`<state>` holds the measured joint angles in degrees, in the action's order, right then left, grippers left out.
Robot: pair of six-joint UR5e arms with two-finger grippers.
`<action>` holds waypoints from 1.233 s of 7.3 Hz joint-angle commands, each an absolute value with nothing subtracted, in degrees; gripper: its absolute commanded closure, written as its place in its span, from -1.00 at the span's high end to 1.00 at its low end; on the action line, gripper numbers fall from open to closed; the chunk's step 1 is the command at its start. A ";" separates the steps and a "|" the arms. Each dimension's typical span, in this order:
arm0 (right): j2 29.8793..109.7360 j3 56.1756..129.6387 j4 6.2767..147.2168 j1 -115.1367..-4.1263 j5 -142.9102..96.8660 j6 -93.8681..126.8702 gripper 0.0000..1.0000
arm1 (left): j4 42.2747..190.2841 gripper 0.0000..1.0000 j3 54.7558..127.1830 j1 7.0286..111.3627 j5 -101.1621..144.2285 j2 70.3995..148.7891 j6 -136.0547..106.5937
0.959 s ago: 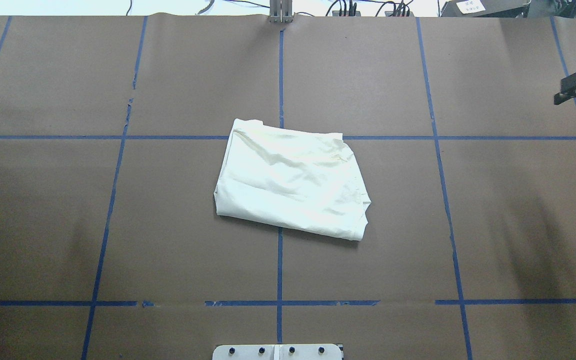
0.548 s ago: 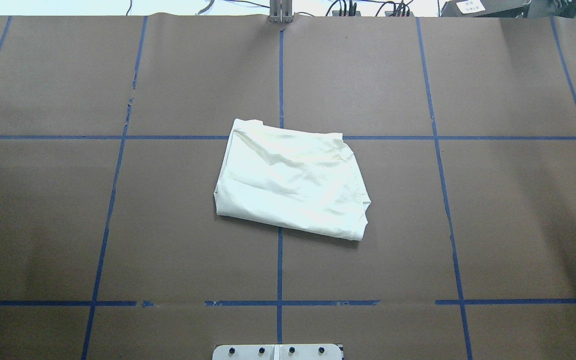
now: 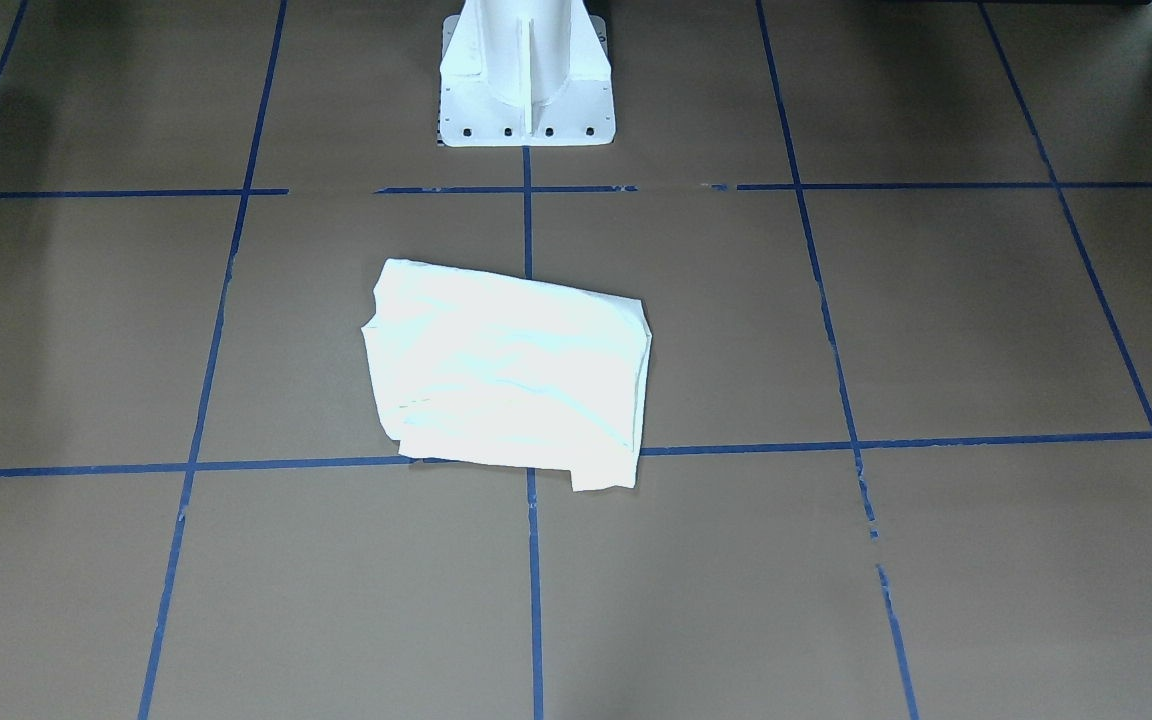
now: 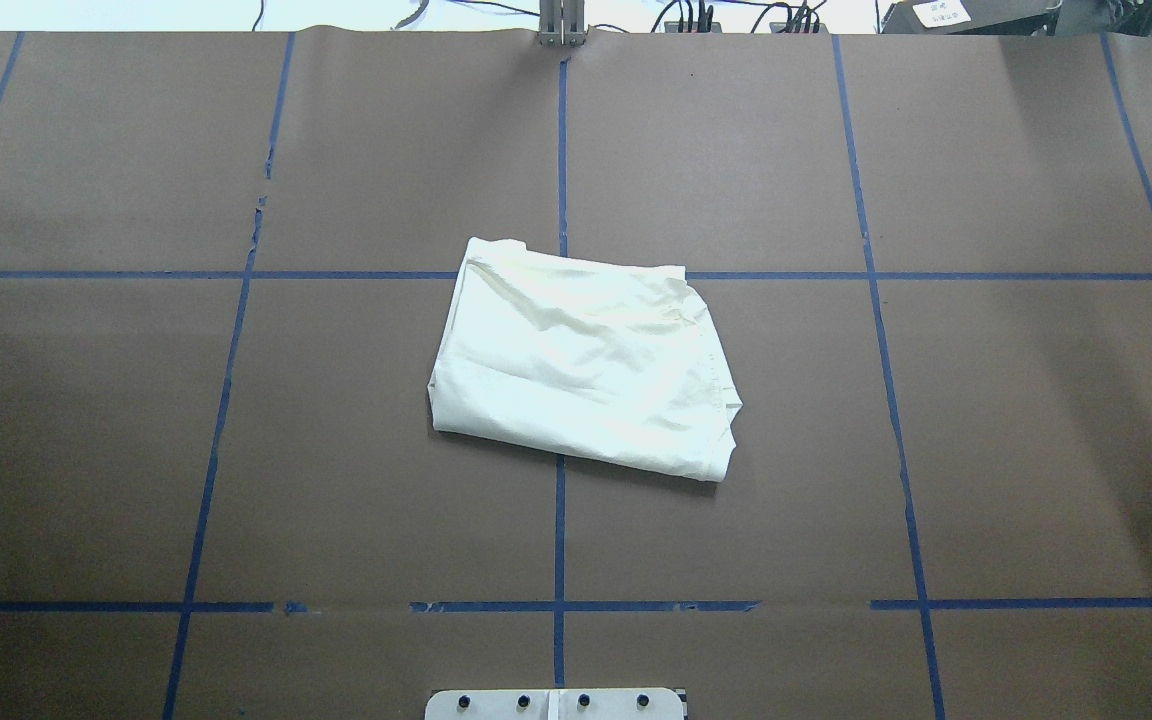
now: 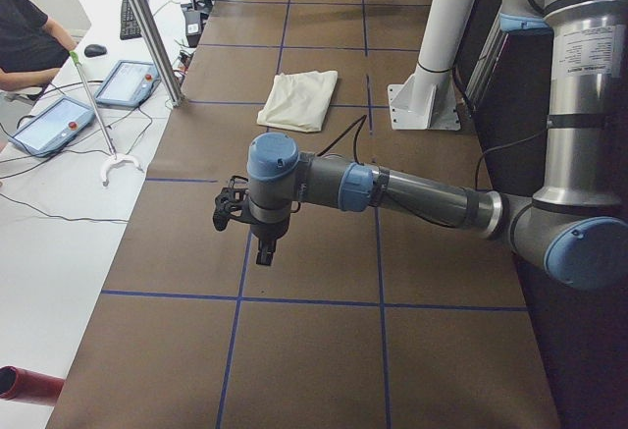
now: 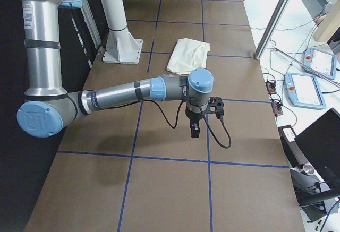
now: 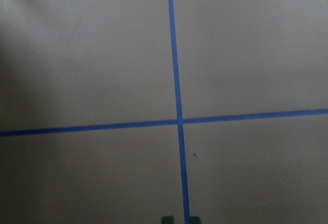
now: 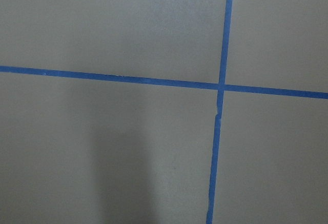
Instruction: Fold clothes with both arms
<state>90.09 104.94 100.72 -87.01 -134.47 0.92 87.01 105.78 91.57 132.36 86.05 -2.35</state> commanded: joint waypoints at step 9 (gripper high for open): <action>94.13 97.29 96.07 -87.10 -134.12 0.09 1.00 | 87.89 1.00 103.54 91.32 133.77 83.76 -2.38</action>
<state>94.09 97.92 97.01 -87.06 -134.10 0.19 87.73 103.49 91.35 133.76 83.55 -2.53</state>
